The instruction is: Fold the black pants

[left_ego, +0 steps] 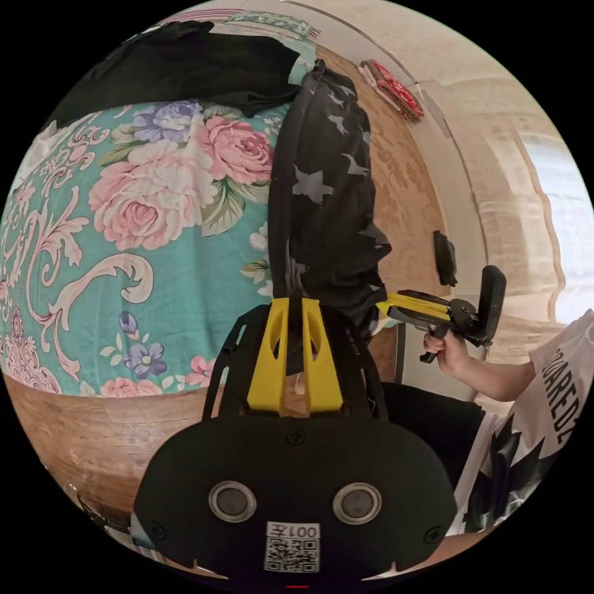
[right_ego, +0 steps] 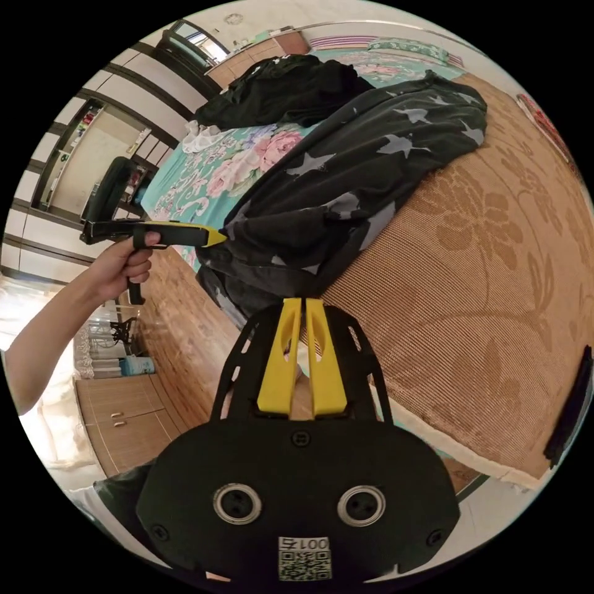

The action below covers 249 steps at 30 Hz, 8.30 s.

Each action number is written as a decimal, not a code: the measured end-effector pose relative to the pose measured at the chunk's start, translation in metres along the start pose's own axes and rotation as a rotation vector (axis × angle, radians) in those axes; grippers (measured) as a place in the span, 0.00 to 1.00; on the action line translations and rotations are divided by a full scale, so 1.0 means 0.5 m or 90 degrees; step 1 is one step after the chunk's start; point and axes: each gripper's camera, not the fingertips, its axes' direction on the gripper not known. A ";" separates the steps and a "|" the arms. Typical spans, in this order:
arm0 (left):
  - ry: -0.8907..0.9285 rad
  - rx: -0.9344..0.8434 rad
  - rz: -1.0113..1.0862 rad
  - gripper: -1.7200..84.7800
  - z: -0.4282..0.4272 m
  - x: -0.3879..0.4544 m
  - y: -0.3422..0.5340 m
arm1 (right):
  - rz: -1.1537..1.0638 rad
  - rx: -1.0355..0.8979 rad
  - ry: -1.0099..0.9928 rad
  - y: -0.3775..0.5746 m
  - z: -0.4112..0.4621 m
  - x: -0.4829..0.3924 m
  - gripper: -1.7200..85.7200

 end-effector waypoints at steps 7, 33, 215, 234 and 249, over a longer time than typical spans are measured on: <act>0.177 0.060 0.027 0.01 -0.088 -0.016 0.052 | 0.084 0.031 0.011 0.147 0.010 -0.035 0.03; 0.249 0.022 0.038 0.01 -0.086 -0.051 0.102 | 0.097 0.114 0.077 0.420 0.199 -0.248 0.04; 0.068 -0.014 0.002 0.11 0.077 0.348 -0.540 | 0.154 0.074 0.032 0.119 -0.183 0.355 0.13; 0.039 -0.105 0.060 0.13 0.123 0.422 -0.606 | 0.214 0.052 -0.110 0.138 -0.174 0.501 0.21; 0.151 -0.106 0.013 0.00 0.080 0.418 -0.633 | 0.365 0.119 -0.268 0.263 -0.210 0.603 0.05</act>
